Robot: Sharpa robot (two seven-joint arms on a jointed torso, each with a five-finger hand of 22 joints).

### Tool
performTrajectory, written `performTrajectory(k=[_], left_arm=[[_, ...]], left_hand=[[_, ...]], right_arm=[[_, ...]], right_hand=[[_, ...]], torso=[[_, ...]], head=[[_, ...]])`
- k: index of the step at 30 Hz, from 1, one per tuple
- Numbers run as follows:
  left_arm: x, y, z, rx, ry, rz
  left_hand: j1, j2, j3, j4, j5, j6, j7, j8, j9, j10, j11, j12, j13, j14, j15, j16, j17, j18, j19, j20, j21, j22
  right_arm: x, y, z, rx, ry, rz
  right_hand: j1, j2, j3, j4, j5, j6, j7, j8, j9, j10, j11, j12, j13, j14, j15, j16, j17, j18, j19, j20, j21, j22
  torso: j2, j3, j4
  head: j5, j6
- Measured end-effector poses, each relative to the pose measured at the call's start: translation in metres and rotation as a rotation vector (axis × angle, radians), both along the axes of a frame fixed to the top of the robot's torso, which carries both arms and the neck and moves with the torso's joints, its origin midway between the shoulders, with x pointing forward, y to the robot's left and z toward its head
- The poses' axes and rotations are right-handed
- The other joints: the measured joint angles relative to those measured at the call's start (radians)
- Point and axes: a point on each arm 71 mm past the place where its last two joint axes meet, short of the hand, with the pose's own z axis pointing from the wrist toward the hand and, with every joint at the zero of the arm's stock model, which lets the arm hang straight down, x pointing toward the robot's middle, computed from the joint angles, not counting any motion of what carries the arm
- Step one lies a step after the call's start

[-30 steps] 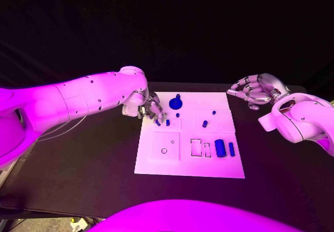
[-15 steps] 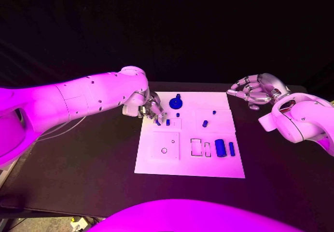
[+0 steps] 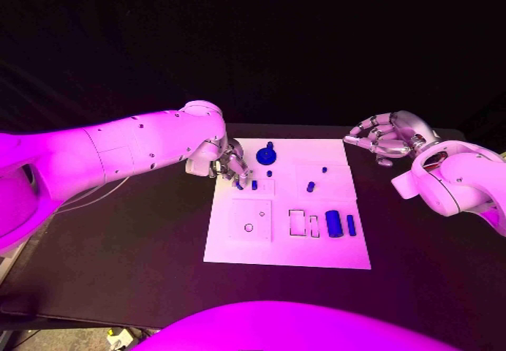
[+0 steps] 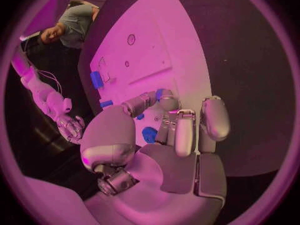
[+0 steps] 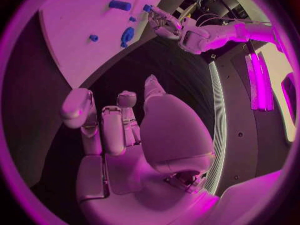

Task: Assemble the parts on the task board

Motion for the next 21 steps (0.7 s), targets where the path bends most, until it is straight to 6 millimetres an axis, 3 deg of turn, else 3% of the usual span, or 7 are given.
performTrajectory(k=[18, 21], left_arm=[[-0.0001, 0.0012, -0.0002, -0.011, 0.005, 0.012], [0.0, 0.0016, -0.0006, -0.013, 0.002, 0.017]], left_hand=[[0.005, -0.005, 0.0, 0.0, 0.0, 0.002, -0.002, 0.0, 0.0, 0.0, 0.0, 0.0, 0.0, 0.0, 0.0, 0.0, 0.0, 0.0, 0.0, 0.0, 0.0, 0.0], [-0.006, -0.017, 0.004, 0.005, 0.0, 0.007, -0.007, 0.0, -0.003, 0.0, 0.0, 0.0, -0.001, 0.0, 0.0, 0.0, 0.0, 0.0, 0.0, 0.0, 0.0, 0.0]], right_arm=[[-0.0001, -0.0001, -0.0003, 0.0, 0.001, 0.0], [-0.0001, -0.0002, -0.0003, 0.0, 0.001, 0.0]], right_hand=[[0.0, 0.0, 0.0, 0.0, 0.0, 0.0, 0.0, 0.0, 0.0, 0.0, 0.0, 0.0, -0.001, 0.0, 0.0, 0.0, 0.0, 0.0, 0.0, 0.0, 0.0, -0.001], [0.0, 0.0, 0.0, 0.0, 0.0, 0.0, 0.0, 0.0, 0.0, 0.0, 0.0, 0.0, -0.001, 0.0, 0.0, 0.0, 0.0, 0.0, 0.0, 0.0, 0.0, -0.001]], torso=[[0.0, 0.0004, -0.0002], [0.0, 0.0004, -0.0002]], head=[[-0.001, 0.0], [-0.001, 0.0]])
